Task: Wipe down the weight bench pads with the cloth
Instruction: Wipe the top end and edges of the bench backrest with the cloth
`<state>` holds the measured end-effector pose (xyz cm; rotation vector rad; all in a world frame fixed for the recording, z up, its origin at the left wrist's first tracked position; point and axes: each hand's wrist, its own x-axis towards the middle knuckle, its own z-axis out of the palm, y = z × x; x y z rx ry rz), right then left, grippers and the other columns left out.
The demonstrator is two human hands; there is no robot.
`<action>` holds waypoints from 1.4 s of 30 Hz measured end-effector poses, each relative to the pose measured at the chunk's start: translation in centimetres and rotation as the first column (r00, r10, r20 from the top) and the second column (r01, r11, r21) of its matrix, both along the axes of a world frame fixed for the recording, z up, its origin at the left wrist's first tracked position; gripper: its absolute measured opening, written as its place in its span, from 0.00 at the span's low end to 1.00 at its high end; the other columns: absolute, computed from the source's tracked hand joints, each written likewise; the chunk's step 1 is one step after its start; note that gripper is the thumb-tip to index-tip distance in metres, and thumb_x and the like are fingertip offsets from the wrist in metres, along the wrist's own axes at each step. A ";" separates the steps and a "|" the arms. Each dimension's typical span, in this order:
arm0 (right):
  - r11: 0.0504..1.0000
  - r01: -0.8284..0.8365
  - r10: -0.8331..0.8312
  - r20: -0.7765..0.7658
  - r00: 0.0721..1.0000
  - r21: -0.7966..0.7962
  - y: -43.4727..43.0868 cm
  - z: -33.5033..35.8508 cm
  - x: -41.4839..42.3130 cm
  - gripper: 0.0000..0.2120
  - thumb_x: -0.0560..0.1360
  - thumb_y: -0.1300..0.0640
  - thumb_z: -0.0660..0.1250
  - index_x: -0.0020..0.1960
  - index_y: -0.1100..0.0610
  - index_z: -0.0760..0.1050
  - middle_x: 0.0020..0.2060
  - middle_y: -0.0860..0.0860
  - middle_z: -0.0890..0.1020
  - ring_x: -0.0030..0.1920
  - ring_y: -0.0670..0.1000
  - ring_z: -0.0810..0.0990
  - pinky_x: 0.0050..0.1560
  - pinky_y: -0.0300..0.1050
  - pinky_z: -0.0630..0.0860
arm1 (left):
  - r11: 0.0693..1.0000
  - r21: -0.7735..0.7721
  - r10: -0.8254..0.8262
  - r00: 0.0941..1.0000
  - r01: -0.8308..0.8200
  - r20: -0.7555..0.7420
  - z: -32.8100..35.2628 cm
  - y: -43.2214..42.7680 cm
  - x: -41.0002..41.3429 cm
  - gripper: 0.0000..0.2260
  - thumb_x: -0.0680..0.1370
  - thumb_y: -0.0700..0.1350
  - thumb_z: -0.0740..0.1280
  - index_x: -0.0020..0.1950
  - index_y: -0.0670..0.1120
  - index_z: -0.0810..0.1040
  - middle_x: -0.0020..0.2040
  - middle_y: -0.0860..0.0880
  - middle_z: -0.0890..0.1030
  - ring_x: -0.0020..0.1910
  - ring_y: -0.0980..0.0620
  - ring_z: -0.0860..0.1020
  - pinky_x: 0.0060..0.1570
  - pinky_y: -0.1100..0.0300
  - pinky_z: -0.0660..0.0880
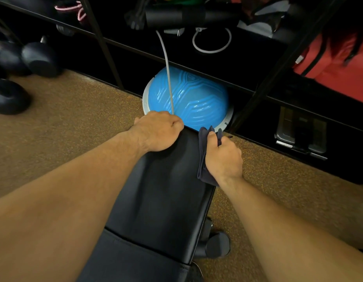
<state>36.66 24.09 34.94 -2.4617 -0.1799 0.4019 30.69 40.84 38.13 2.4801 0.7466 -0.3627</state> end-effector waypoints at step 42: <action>0.806 0.441 -0.311 -0.353 0.882 0.394 -3.1 -2.0 -7.7 0.25 0.80 0.37 0.54 0.67 0.51 0.73 0.51 0.45 0.77 0.57 0.52 0.78 0.62 0.52 0.74 | 0.995 0.094 0.026 1.000 -0.026 0.001 0.6 -1.7 0.0 0.20 0.80 0.57 0.49 0.63 0.58 0.76 0.70 0.53 0.73 0.69 0.46 0.68 0.69 0.38 0.57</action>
